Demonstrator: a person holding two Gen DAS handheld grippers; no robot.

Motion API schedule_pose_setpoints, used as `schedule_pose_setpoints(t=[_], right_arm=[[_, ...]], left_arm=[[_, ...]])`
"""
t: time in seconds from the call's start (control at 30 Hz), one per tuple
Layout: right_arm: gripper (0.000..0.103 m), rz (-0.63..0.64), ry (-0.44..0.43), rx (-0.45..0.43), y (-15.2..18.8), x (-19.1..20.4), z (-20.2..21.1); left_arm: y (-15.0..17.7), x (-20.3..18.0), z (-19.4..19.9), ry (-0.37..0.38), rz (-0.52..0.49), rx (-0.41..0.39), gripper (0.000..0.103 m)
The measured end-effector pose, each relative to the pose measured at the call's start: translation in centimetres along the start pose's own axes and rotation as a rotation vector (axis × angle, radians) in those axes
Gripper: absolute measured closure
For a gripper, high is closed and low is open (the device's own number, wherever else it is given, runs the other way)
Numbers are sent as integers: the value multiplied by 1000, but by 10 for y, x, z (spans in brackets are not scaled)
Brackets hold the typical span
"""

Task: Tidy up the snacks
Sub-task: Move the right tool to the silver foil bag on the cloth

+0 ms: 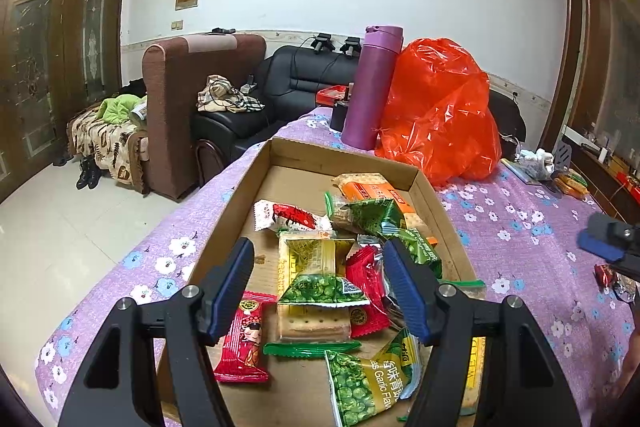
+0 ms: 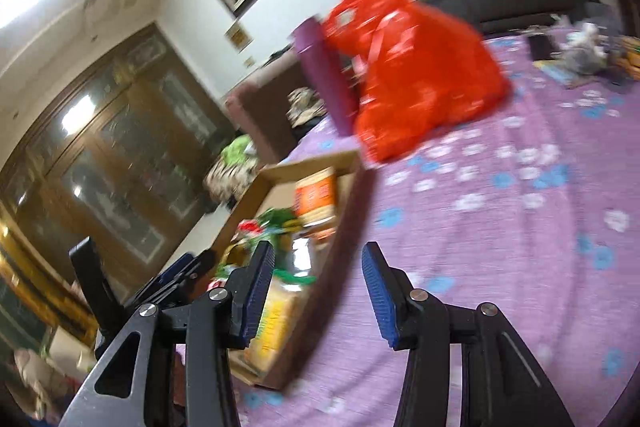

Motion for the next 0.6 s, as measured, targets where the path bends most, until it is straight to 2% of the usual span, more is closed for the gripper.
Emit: schedule_pose_setpoints(t=[0.07,0.17,0.3,0.4,0.43,0.5,0.6], right_arm=[[52,-27,22,-28,-4,-18,18],[52,-58,118,-21,-7,-51,46],[52,-144,300,-81,-14,-114,102],[52,-232,543,-158,-20,-176,153],[52,-240,592,-174,-22,-188,163],[52,-260,687,-190,-25,-210,180],[52,-336,743,-188,-27,-239,186]], left_arm=[[0,0,0,-5,0,4,36],[0,-1,0,-11,-5,9,36],[0,-5,3,-17,-25,1,34],[0,-6,3,-12,-29,-1,34],[0,-7,3,-12,-29,-2,33],[0,-7,3,-9,-27,-3,33],[0,-7,3,-9,-27,-4,33]])
Point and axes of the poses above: each gripper's, at about its wrist camera, not at the fingertips, and z roughly against the way its jaws point, x to its left, y to its underside, the point moved 5 cm from there along -z, roughly the way its jaws point, and after that the axes turned 6 degrees about -z, right-handed, at the moved point
